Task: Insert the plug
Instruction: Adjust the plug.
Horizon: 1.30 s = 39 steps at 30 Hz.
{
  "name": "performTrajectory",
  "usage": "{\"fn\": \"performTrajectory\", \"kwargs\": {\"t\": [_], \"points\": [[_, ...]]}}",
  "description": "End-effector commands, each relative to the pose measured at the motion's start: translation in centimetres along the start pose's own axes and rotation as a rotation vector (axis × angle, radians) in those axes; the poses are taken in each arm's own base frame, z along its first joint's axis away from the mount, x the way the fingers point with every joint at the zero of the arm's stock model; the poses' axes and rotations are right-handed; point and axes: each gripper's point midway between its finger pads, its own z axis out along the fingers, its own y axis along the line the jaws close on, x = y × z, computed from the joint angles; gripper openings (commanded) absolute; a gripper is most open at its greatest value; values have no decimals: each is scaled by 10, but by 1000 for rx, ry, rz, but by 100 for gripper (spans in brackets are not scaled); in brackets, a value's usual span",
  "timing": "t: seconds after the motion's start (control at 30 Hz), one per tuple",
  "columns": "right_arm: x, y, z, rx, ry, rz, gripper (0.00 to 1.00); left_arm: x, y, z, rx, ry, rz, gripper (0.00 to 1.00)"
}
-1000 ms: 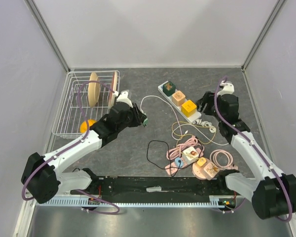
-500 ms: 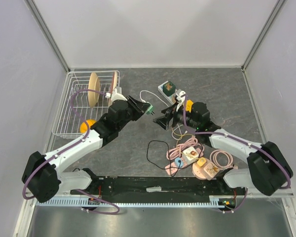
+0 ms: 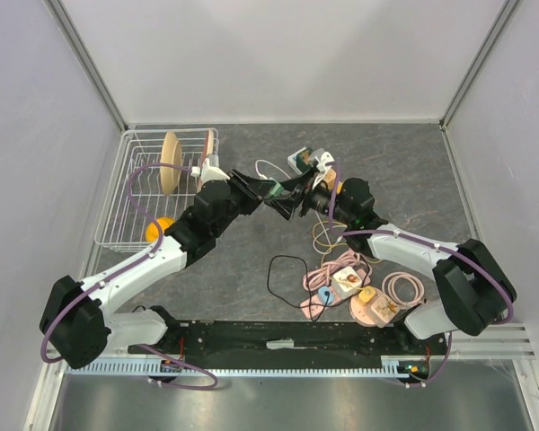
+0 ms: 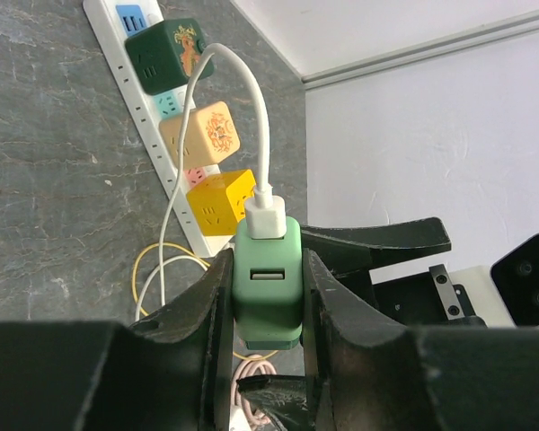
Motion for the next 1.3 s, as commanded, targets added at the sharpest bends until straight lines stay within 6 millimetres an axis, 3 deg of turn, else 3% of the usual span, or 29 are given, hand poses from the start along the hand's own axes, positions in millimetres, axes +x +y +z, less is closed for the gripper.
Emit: {"fn": "performTrajectory", "kwargs": {"t": [0.0, 0.13, 0.3, 0.33, 0.37, 0.43, 0.5, 0.67, 0.8, 0.93, 1.03, 1.17, 1.27], "points": [[-32, 1, 7, 9, -101, -47, 78, -22, -40, -6, 108, -71, -67, 2], [-29, 2, 9, -6, -88, -48, 67, -18, -38, -8, 111, -48, -77, 2], [-28, 9, 10, -49, -74, -42, 29, -14, -35, -10, 109, -30, -62, 3], [-24, 10, 10, -56, -53, -44, 26, -12, -35, -10, 109, -22, -53, 5], [-23, 14, 10, -78, -43, -48, 16, -11, -33, -10, 104, -18, -36, 9], [-19, 14, 9, -83, -11, -43, 1, -9, -32, -12, 110, -9, -5, 24], [-20, 18, 9, -101, 13, -68, 0, -12, -31, -16, 116, -20, 48, 36], [-9, 13, 4, -79, 119, -98, 0, -22, -29, -29, 136, -65, 229, 53], [-9, 9, 4, -72, 174, -122, 0, -30, -30, -41, 157, -95, 358, 75], [-3, 7, 1, -83, 247, -153, 0, -47, -36, -62, 198, -161, 586, 81], [-3, 8, -2, -113, 273, -197, 0, -48, -38, -72, 246, -164, 817, 89], [0, 17, -4, -179, 290, -206, 0, -31, -46, -82, 346, -46, 1081, 91], [3, 24, -7, -230, 301, -225, 0, -18, -35, -80, 372, 71, 1201, 92]]}}
